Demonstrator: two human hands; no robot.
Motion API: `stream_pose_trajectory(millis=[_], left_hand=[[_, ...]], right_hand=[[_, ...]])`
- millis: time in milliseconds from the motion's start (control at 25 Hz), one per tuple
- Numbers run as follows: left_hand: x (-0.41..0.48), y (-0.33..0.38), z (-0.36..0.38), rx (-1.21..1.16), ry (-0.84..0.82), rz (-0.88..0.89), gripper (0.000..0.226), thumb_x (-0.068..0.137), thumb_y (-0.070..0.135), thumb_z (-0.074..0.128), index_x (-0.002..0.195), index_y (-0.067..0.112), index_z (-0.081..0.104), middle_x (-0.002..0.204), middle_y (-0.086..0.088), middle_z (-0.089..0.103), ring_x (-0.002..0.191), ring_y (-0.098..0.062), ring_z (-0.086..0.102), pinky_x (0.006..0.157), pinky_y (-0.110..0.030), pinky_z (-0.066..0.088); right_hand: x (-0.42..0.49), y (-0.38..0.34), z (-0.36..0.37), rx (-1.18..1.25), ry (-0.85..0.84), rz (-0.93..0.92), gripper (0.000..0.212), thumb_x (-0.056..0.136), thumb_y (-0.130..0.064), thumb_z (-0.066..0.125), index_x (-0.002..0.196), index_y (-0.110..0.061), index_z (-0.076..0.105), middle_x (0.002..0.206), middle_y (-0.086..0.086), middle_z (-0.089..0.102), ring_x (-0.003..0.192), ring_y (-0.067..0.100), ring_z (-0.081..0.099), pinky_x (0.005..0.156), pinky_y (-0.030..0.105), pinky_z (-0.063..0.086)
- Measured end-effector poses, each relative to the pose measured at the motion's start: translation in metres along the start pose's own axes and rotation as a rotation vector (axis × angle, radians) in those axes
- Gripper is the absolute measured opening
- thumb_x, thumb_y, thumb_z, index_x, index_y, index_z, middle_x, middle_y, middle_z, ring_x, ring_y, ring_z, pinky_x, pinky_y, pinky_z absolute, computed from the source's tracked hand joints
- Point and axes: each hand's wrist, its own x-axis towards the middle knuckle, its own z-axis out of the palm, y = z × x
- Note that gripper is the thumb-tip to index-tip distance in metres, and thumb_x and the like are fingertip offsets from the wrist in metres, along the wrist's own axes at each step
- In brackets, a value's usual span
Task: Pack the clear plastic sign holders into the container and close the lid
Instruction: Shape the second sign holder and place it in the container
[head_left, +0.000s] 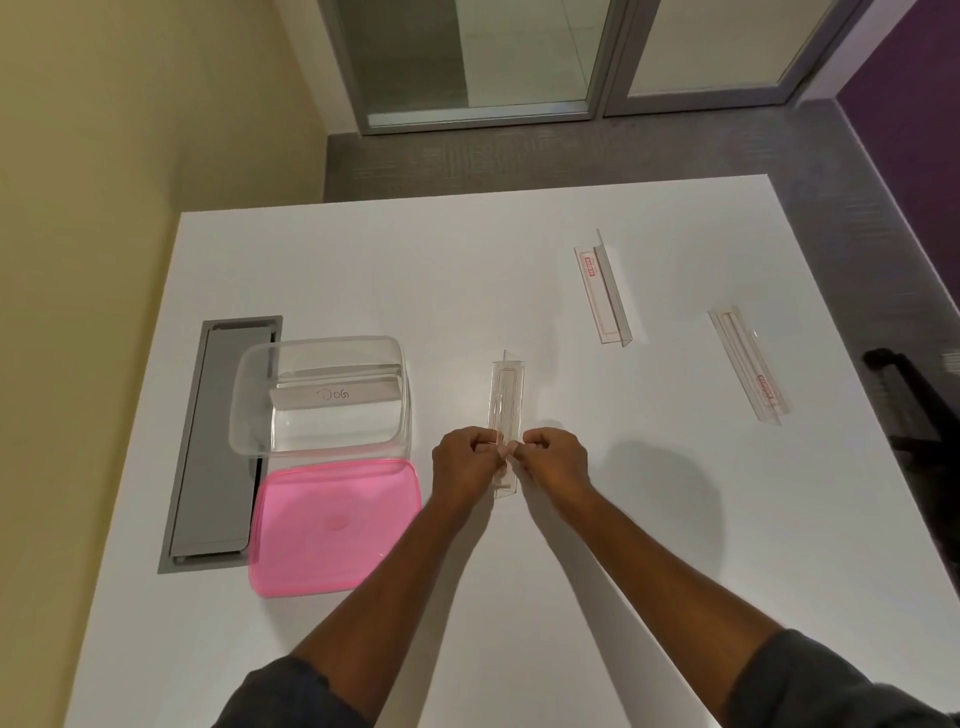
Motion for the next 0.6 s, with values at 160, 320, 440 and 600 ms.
stream_pose_trajectory(millis=[160, 320, 440, 600], left_hand=[[0.005, -0.005, -0.012, -0.068, 0.001, -0.029, 0.014, 0.091, 0.001, 0.074, 0.099, 0.013, 0.078, 0.082, -0.008, 0.082, 0.076, -0.026, 0.082, 0.078, -0.046, 0.069], [0.010, -0.011, -0.023, -0.084, 0.037, -0.036, 0.018, 0.092, -0.001, 0.068, 0.103, 0.011, 0.078, 0.083, -0.009, 0.082, 0.071, -0.020, 0.080, 0.074, -0.038, 0.069], [0.013, -0.013, -0.033, -0.095, 0.078, -0.036, 0.019, 0.093, 0.000, 0.067, 0.105, 0.009, 0.078, 0.085, -0.011, 0.081, 0.066, -0.015, 0.076, 0.065, -0.033, 0.067], [0.016, -0.016, -0.039, -0.033, 0.148, -0.018, 0.023, 0.093, 0.005, 0.070, 0.115, 0.008, 0.076, 0.099, -0.007, 0.079, 0.085, -0.027, 0.077, 0.081, -0.043, 0.065]], right_hand=[[-0.003, -0.007, 0.006, -0.002, 0.001, -0.021, 0.022, 0.078, -0.031, 0.086, 0.082, -0.012, 0.075, 0.082, 0.004, 0.078, 0.083, 0.026, 0.075, 0.080, 0.044, 0.063], [-0.007, -0.020, 0.017, -0.008, 0.013, -0.035, 0.020, 0.075, -0.030, 0.086, 0.081, -0.016, 0.072, 0.079, 0.001, 0.078, 0.080, 0.025, 0.077, 0.079, 0.051, 0.065], [-0.010, -0.029, 0.027, 0.000, 0.016, -0.036, 0.022, 0.075, -0.029, 0.086, 0.081, -0.015, 0.071, 0.080, 0.004, 0.076, 0.081, 0.028, 0.077, 0.079, 0.054, 0.065], [-0.014, -0.039, 0.040, 0.017, 0.018, -0.033, 0.021, 0.075, -0.034, 0.083, 0.080, -0.018, 0.069, 0.080, 0.001, 0.075, 0.080, 0.026, 0.076, 0.079, 0.052, 0.065]])
